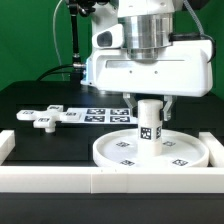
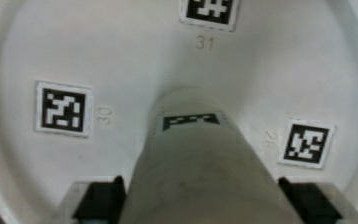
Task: Assemble round table
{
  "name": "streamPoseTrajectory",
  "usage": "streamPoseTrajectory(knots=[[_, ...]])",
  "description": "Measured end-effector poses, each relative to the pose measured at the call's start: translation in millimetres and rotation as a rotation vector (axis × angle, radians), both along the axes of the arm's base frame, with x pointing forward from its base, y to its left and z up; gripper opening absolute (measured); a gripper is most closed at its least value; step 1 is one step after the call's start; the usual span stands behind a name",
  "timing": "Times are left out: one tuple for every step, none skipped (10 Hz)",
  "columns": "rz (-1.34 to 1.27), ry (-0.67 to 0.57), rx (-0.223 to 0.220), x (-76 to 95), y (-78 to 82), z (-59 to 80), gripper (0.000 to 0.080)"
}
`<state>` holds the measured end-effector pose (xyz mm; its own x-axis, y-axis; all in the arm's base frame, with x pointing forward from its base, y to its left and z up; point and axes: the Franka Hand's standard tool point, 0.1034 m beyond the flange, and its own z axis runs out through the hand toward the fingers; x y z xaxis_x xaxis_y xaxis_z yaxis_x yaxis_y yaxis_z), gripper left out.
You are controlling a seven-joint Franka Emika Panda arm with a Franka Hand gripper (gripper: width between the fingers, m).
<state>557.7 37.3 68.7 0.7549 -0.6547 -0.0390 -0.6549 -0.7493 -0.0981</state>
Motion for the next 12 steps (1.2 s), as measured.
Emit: streamPoseTrajectory(knots=[[-0.114,0.011,0.005,-0.2,0.9,0.0,0.0407],[-0.16,0.016,0.008,-0.3,0.9,-0.3,0.0407],[-0.174,0.018,0.011,-0.4,1.4,-0.4,0.0407],[-0.172,0.018,0.014,-0.4,2.3,-0.4,0.0519],[-0.169,0.017,0.014,-0.4,2.4,-0.4,0.0608],[-0.149,0.015,0.01,-0.6,4.6,1.4,0.0608],[-0.049,-0.007,0.003,-3.2,11.4,13.2,0.0641],[0.047,-0.028,0.005,-9.0,9.0,24.6,0.0647],[0.113,-0.039,0.002,-17.1,6.3,33.4,0.0647],[0.155,-0.043,-0.002,-28.8,3.5,40.7,0.0649],[0.136,-0.047,-0.001,-40.5,0.6,43.8,0.0649],[0.139,-0.044,-0.001,-42.4,0.9,42.7,0.0649]])
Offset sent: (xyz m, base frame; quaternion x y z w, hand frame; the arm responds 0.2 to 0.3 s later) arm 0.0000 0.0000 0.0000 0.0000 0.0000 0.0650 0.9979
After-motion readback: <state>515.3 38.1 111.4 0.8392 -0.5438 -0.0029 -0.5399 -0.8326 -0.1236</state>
